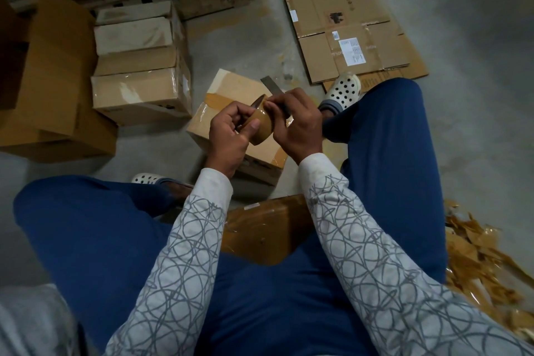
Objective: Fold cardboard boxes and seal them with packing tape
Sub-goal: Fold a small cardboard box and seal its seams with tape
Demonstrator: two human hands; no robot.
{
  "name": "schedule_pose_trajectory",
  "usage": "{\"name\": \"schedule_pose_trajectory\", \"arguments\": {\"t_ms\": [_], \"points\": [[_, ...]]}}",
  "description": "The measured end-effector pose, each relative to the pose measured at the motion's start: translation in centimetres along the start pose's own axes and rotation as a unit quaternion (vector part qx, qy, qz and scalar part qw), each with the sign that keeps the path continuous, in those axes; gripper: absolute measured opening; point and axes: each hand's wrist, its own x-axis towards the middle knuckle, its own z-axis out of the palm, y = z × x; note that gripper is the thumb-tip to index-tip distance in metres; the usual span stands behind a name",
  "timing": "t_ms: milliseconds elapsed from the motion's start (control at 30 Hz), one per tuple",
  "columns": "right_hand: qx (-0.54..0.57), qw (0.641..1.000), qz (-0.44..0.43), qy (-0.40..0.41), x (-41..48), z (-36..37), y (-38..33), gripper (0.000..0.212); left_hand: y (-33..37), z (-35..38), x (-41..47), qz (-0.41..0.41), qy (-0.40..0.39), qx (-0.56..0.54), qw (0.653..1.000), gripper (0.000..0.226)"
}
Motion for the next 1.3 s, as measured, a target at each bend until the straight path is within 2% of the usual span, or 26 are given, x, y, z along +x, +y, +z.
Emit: {"name": "schedule_pose_trajectory", "arguments": {"t_ms": [200, 333, 467, 600, 733, 833, 933, 967, 1033, 1067, 1100, 1133, 1233, 1300], "points": [[0.024, 0.99, 0.136, -0.005, -0.1, 0.2, -0.9, 0.008, -0.6, -0.7, 0.5, -0.014, -0.043, 0.022, 0.999, 0.021], [0.039, 0.972, 0.23, 0.003, 0.1, 0.0, -1.0, 0.012, -0.7, -1.5, 0.9, -0.02, -0.039, 0.022, 0.999, 0.027], [0.062, 0.942, 0.329, 0.018, 0.6, -0.8, 0.1, 0.013, -0.8, -2.1, 0.6, -0.035, -0.048, -0.026, 0.998, 0.033], [0.066, 0.928, 0.367, 0.016, 0.9, -1.3, 0.6, 0.014, -0.3, -2.5, 0.6, -0.051, -0.042, -0.129, 0.989, 0.017], [0.064, 0.914, 0.4, 0.016, 1.1, -1.8, 0.7, 0.012, 0.3, -2.0, 0.3, -0.105, 0.027, -0.258, 0.96, 0.018], [0.077, 0.901, 0.426, 0.016, 1.5, -2.4, 1.1, 0.01, 0.5, -2.2, 0.0, -0.129, 0.105, -0.366, 0.916, 0.007], [0.105, 0.897, 0.429, -0.019, 1.6, -2.4, 0.9, 0.009, 0.6, -2.6, 0.1, -0.158, 0.144, -0.442, 0.871, 0.015], [0.154, 0.882, 0.444, -0.043, 1.7, -2.6, 0.7, 0.01, 0.3, -2.7, 0.2, -0.172, 0.154, -0.461, 0.857, 0.014], [0.323, 0.807, 0.484, -0.099, 2.0, -3.5, 0.5, 0.014, -0.8, -3.2, 0.4, -0.202, 0.177, -0.483, 0.833, 0.01], [0.392, 0.767, 0.491, -0.13, 2.3, -4.1, 0.4, 0.015, -1.7, -3.3, 0.4, -0.215, 0.19, -0.477, 0.831, 0.008], [0.429, 0.744, 0.486, -0.162, 2.5, -4.5, 0.1, 0.016, -2.6, -3.5, 0.5, -0.229, 0.203, -0.455, 0.837, 0.007], [0.453, 0.731, 0.475, -0.188, 2.7, -4.6, -0.4, 0.016, -3.0, -3.6, 0.7, -0.239, 0.202, -0.436, 0.844, 0.006], [0.475, 0.729, 0.444, -0.215, 2.7, -3.9, -2.6, 0.014, -4.2, -3.6, 1.5, -0.294, 0.191, -0.413, 0.841, 0.02], [0.466, 0.742, 0.437, -0.202, 2.4, -3.4, -4.2, 0.012, -4.3, -3.3, 1.8, -0.293, 0.158, -0.351, 0.875, 0.008]]}}
